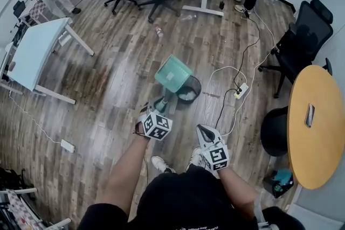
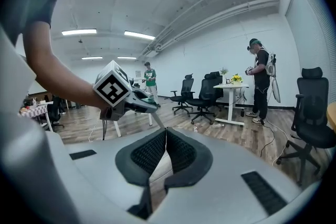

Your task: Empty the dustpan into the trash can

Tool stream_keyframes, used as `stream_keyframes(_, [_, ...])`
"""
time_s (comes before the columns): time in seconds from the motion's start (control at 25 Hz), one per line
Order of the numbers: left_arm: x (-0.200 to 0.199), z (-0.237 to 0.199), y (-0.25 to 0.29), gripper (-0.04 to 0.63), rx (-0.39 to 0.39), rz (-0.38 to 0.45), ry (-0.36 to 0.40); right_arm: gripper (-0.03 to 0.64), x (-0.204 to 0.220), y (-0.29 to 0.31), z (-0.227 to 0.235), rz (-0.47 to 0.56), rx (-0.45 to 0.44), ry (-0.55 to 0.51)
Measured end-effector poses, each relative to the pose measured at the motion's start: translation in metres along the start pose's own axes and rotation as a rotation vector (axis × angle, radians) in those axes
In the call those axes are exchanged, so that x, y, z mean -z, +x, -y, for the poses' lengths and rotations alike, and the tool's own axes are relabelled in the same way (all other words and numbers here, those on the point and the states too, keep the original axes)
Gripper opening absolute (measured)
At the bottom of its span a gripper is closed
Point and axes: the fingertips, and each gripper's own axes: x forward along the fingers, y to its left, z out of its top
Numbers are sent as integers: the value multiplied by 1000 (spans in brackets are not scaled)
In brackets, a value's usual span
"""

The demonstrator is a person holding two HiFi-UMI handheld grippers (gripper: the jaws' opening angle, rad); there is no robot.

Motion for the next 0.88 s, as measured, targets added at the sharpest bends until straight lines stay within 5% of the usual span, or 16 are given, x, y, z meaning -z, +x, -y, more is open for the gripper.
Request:
stream_keyframes(0.32, [39, -52, -17, 103, -125, 22, -449, 25, -6, 3, -9, -3, -18, -27])
stream_keyframes(0.6, [53, -59, -32, 104, -191, 54, -529, 25, -2, 7, -13, -18, -31, -36])
stream_keyframes(0.88, [88, -69, -38, 103, -258, -6, -598, 25, -3, 17, -21, -27, -46, -38])
